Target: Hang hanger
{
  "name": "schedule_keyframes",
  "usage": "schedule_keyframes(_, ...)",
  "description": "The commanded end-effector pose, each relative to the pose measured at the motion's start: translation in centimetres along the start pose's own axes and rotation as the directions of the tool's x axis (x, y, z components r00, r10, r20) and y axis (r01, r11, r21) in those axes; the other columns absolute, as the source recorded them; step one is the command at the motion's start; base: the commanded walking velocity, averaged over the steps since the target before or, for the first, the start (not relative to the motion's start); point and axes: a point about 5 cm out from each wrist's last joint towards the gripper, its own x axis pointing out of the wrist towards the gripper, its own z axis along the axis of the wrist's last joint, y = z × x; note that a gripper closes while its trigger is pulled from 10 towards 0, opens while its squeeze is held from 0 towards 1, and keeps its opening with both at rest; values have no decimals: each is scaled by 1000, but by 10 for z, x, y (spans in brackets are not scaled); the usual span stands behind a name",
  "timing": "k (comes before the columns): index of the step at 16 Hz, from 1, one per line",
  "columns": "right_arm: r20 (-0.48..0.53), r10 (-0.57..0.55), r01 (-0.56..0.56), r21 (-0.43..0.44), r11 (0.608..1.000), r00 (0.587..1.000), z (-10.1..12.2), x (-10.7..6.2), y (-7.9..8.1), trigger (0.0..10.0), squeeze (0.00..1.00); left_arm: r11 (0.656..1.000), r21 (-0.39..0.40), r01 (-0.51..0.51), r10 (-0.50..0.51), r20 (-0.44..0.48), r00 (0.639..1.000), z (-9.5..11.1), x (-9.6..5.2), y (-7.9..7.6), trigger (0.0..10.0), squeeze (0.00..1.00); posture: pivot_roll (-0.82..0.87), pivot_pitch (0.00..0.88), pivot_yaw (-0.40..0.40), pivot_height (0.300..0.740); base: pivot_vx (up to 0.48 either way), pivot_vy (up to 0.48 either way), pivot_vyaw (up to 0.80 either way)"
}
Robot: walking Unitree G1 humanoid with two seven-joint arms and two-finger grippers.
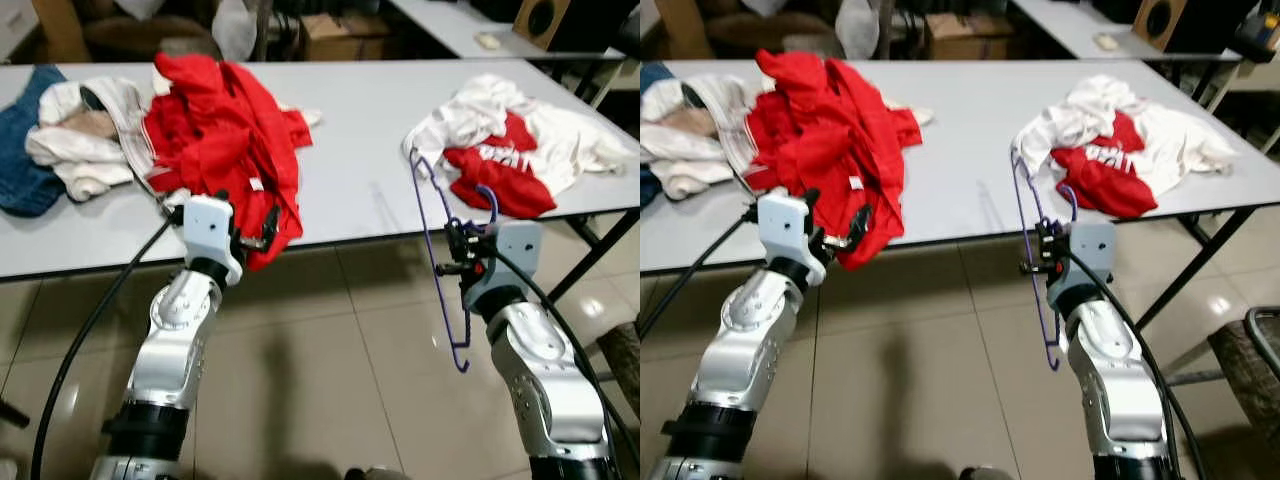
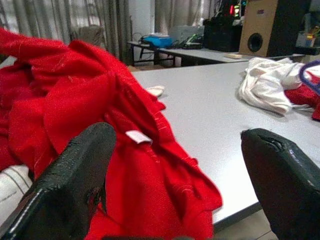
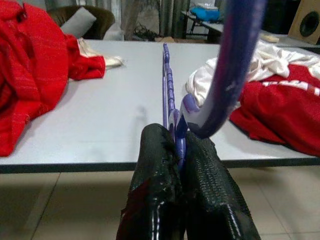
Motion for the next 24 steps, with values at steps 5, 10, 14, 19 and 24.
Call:
schedule_keyframes(5, 13, -1, 1, -11, 1000, 1000, 2, 4, 0, 10000, 0, 999, 19, -27, 27, -34, 999, 4, -3, 2, 10000, 0, -128, 0, -57, 740, 422, 0, 0)
schedule_keyframes(10, -19, 32, -33, -83, 996, 999, -1, 5, 3, 10000, 0, 999, 17, -43, 44, -47, 998, 5, -5, 3, 10000, 0, -123, 0, -54, 740, 461, 0, 320)
schedule_keyframes(14, -6, 32, -32, -32, 999, 999, -2, 2, 1, 10000, 0, 998, 15, -67, 67, -72, 995, 3, -7, 4, 10000, 0, -123, 0, -57, 740, 433, 0, 0)
schedule_keyframes(19, -9, 47, -47, -43, 998, 999, -4, 1, 4, 10000, 0, 992, -40, -124, 118, -119, 986, -4, -7, 14, 10000, 1000, -129, 0, -41, 740, 64, 0, 0)
schedule_keyframes(24, 2, 21, -21, -58, 998, 1000, 0, -6, -6, 10000, 0, 997, -36, -67, 62, -113, 992, -3, -2, 6, 10000, 1000, -171, 0, -19, 740, 0, 0, 0)
